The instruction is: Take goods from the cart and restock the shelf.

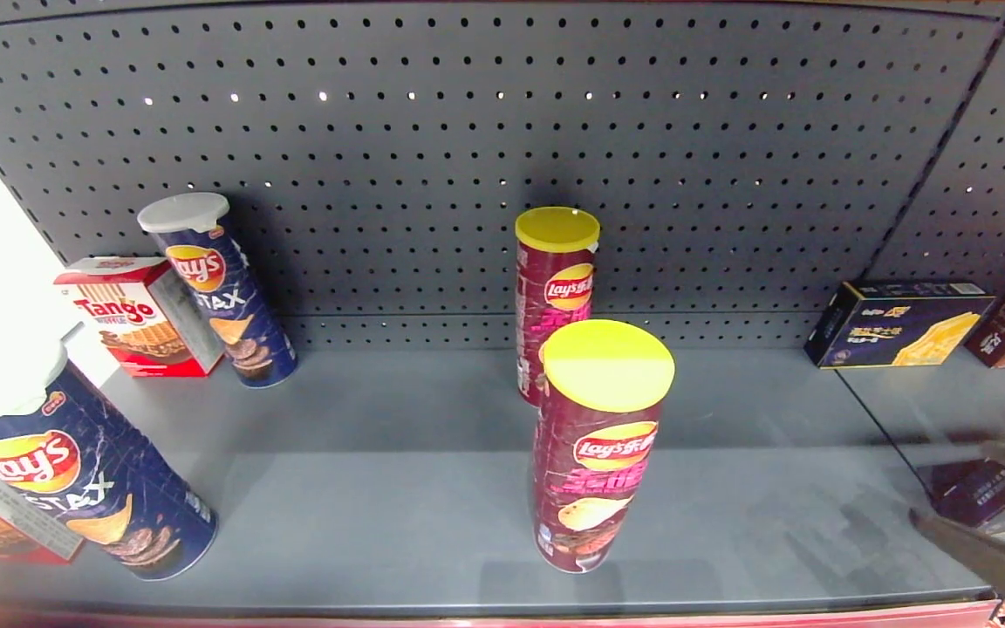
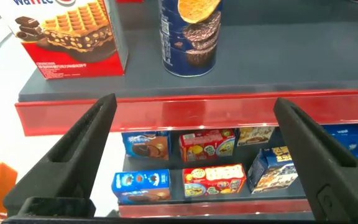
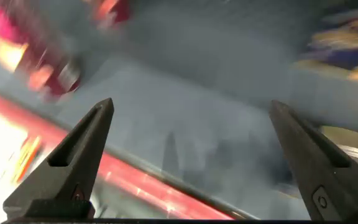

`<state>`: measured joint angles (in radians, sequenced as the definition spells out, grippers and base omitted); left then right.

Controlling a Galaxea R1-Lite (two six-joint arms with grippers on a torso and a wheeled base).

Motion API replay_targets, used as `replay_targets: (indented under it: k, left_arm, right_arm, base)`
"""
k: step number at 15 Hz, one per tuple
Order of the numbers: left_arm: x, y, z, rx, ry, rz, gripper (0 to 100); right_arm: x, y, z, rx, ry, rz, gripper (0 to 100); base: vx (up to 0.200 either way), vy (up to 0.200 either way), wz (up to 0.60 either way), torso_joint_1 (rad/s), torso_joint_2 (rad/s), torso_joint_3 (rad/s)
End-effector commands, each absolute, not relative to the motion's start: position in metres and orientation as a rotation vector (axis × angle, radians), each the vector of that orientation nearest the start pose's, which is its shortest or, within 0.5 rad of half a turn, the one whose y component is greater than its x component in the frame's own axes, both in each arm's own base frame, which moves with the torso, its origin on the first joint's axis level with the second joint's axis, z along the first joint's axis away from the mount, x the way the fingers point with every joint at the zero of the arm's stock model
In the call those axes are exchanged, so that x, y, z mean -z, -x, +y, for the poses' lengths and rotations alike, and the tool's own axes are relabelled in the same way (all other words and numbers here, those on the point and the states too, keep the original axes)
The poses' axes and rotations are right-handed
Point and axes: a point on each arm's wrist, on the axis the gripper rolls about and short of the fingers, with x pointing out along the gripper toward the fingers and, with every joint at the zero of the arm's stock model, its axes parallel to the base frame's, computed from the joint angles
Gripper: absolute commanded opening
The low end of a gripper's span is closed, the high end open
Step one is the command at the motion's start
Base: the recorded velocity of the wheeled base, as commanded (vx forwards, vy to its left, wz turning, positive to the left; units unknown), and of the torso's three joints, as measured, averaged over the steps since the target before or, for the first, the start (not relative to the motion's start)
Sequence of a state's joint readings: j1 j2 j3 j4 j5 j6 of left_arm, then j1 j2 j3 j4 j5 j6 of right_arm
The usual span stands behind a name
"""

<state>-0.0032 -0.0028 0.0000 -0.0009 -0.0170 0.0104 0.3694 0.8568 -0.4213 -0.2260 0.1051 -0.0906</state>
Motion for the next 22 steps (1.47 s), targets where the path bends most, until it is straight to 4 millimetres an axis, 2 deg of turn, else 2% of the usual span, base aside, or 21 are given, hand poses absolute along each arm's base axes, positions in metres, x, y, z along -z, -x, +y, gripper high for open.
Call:
replay_targets:
  k: [1, 7, 12, 16, 22]
  left_arm:
    - [-0.076, 0.023, 0.0, 0.02, -0.011, -0.002, 100]
    - [-0.076, 0.023, 0.0, 0.018, -0.014, -0.002, 100]
    - [-0.076, 0.023, 0.0, 0.023, -0.026, -0.002, 100]
    - [-0.076, 0.023, 0.0, 0.021, -0.031, -0.002, 100]
    - [-0.076, 0.023, 0.0, 0.015, -0.029, -0.002, 100]
  right_arm:
    - [-0.186, -0.102, 0.051, -0.561, 0.145, 0.301, 100]
    - [-0.176, -0.115, 0.076, -0.678, 0.181, 0.366, 100]
    - [-0.179, -0.134, 0.098, -0.724, 0.201, 0.388, 100]
    - [-0.188, -0.156, 0.119, -0.731, 0.219, 0.383, 100]
    - [-0.185, -0.179, 0.14, -0.74, 0.238, 0.392, 100]
  base:
    - [0.0, 0.0, 0.0, 0.0, 0.0, 0.0]
    - [0.0, 0.0, 0.0, 0.0, 0.0, 0.0]
    - [0.0, 0.0, 0.0, 0.0, 0.0, 0.0]
    - [0.0, 0.0, 0.0, 0.0, 0.0, 0.0]
    - [0.0, 0.0, 0.0, 0.0, 0.0, 0.0]
